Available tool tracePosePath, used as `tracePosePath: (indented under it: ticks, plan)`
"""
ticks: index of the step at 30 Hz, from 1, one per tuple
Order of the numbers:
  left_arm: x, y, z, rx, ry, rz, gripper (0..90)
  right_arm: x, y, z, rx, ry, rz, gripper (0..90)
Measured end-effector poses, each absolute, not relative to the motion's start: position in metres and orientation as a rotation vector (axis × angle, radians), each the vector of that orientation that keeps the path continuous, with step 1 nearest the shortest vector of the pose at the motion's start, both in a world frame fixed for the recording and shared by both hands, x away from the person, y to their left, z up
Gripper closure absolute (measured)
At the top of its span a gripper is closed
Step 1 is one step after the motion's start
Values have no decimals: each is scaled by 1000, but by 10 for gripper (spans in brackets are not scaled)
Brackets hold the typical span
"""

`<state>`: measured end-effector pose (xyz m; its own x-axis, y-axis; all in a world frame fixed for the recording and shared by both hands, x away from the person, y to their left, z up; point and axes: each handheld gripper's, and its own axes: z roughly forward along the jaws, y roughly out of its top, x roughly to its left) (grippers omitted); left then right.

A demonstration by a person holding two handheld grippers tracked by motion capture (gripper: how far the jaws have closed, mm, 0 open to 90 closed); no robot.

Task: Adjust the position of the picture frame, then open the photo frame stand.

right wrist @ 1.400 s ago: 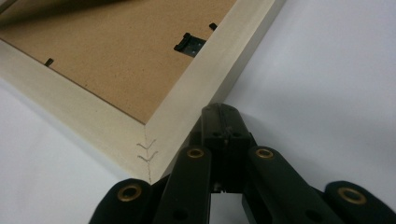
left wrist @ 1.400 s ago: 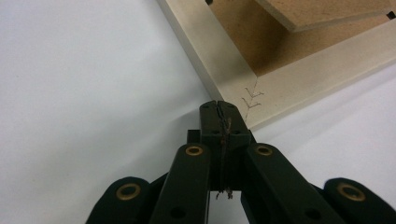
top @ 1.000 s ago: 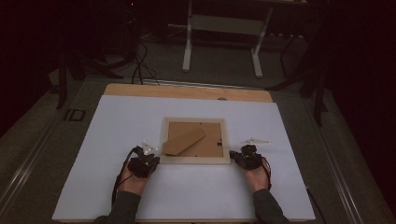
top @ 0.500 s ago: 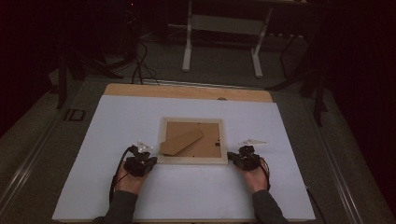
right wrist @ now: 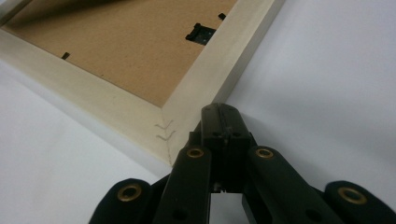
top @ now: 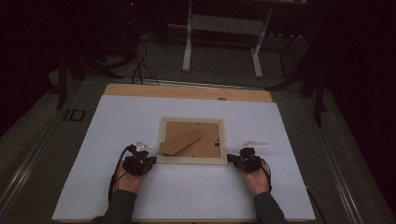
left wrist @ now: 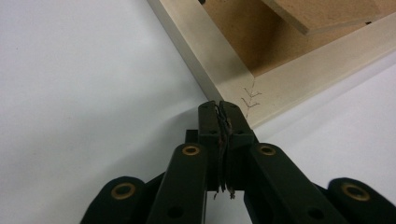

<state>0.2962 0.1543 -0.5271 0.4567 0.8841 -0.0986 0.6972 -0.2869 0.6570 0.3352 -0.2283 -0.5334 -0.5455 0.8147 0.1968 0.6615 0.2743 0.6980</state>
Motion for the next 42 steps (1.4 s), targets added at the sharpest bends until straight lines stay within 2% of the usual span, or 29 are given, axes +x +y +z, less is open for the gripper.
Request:
tracePosePath:
  ticks: [16,29,42]
  plan:
    - [297,161,-525,2024,1314,364,810,335,-240,-526,1369,2298,1182,841]
    - [296,172,-517,1946,1319,388,779,335,-243,-523,1362,2282,1205,830]
    - [293,186,-499,1863,1247,461,580,335,-251,-517,1380,2249,1244,800]
